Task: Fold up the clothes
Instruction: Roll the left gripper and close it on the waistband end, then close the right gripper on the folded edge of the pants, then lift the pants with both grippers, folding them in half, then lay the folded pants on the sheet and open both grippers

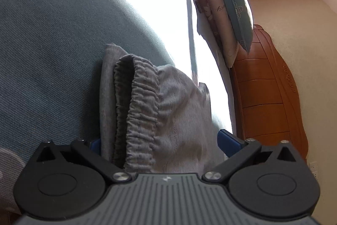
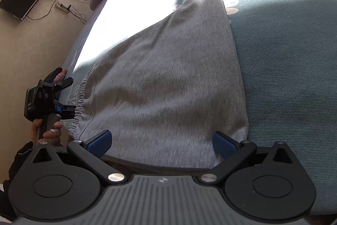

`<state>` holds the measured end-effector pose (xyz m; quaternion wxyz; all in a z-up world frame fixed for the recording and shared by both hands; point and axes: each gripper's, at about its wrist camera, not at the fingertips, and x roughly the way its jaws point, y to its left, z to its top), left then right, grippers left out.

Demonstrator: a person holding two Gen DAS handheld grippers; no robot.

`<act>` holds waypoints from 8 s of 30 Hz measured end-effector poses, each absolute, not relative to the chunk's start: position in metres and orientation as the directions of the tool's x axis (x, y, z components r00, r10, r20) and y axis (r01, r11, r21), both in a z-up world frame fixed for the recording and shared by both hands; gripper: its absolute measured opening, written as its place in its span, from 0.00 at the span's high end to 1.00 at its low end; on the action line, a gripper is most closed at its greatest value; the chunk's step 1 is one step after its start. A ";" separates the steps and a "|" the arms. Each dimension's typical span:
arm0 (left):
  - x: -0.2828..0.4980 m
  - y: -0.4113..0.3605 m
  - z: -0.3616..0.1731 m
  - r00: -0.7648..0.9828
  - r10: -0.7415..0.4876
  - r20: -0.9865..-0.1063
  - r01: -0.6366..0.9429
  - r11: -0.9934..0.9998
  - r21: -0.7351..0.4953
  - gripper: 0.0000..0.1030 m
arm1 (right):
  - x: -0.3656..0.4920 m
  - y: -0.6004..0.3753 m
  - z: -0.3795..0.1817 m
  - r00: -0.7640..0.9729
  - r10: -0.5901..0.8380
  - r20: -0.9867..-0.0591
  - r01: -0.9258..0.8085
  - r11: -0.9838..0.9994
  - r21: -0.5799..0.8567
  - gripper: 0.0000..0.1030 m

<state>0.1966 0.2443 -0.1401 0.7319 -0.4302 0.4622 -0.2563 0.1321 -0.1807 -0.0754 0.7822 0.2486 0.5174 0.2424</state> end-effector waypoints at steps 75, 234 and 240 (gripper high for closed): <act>0.193 0.225 -0.127 0.401 -0.563 -0.723 -0.039 0.778 -0.627 0.65 | 0.246 -0.203 -0.095 0.286 0.801 -0.526 -0.134 0.577 0.805 0.00; 0.168 -0.304 -0.076 0.442 -0.520 -0.731 0.848 0.508 0.152 0.18 | 0.017 -0.557 -0.094 0.898 -0.034 -0.439 0.407 0.444 0.798 0.18; 0.129 -0.269 -0.076 0.528 -0.508 -0.680 0.794 0.580 0.183 0.18 | 0.039 -0.537 -0.104 0.837 -0.019 -0.546 0.458 0.572 0.681 0.19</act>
